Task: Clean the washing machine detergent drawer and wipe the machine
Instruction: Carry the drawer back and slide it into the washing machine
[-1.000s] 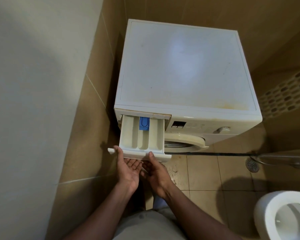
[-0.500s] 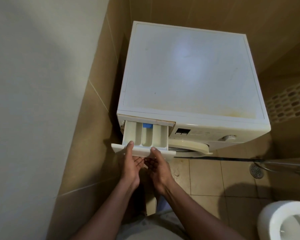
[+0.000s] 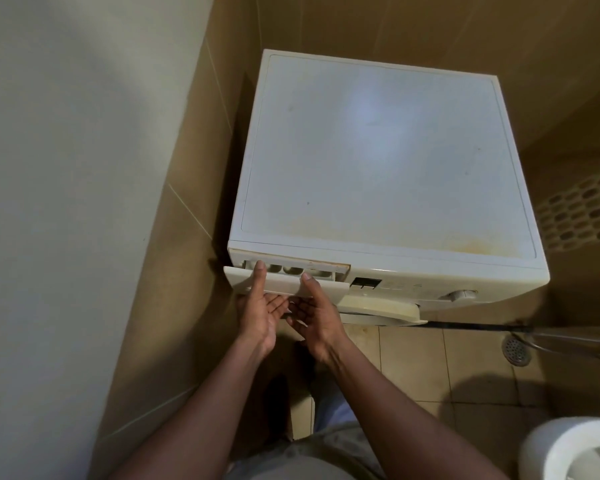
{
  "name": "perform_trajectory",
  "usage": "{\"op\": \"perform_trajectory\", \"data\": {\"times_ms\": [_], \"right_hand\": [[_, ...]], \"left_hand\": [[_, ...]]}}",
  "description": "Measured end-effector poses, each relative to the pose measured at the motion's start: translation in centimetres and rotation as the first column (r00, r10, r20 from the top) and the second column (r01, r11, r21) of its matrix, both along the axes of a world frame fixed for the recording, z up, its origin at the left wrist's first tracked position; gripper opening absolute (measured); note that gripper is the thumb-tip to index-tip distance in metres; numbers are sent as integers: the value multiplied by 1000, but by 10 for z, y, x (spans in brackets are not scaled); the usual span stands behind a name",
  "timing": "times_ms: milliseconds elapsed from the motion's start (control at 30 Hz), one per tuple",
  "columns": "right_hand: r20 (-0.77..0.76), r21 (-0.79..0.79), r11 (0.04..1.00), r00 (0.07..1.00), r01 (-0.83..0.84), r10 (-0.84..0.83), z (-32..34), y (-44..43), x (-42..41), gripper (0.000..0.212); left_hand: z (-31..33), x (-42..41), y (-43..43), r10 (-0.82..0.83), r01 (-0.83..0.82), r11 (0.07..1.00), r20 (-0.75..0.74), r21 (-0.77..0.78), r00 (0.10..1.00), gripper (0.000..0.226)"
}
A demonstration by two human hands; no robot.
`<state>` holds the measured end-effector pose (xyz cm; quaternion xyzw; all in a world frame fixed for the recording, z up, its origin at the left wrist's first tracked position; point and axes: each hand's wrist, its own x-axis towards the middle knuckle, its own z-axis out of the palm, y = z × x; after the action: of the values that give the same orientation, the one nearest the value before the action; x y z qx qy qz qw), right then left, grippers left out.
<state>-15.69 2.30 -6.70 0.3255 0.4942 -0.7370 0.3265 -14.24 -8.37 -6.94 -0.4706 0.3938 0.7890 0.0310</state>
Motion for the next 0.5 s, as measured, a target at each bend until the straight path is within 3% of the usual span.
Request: {"op": "perform_trajectory", "data": {"times_ms": [167,367,500], "right_hand": [[-11,-8,1000,1000,9,-9,2,-3,-21,61],[-3,29,1000,1000,-2,2,0,-4,-32,74],[-5,9,1000,1000,27,-27,3,-4,-31,68]], "left_hand": [[0,-20,-3,-11,11,1000,7,7,1000,41],[-6,-29,-5,36,-36,999,-5,-18,999,76],[-8,-30,-5,48,-48,999,-18,3,999,79]]}}
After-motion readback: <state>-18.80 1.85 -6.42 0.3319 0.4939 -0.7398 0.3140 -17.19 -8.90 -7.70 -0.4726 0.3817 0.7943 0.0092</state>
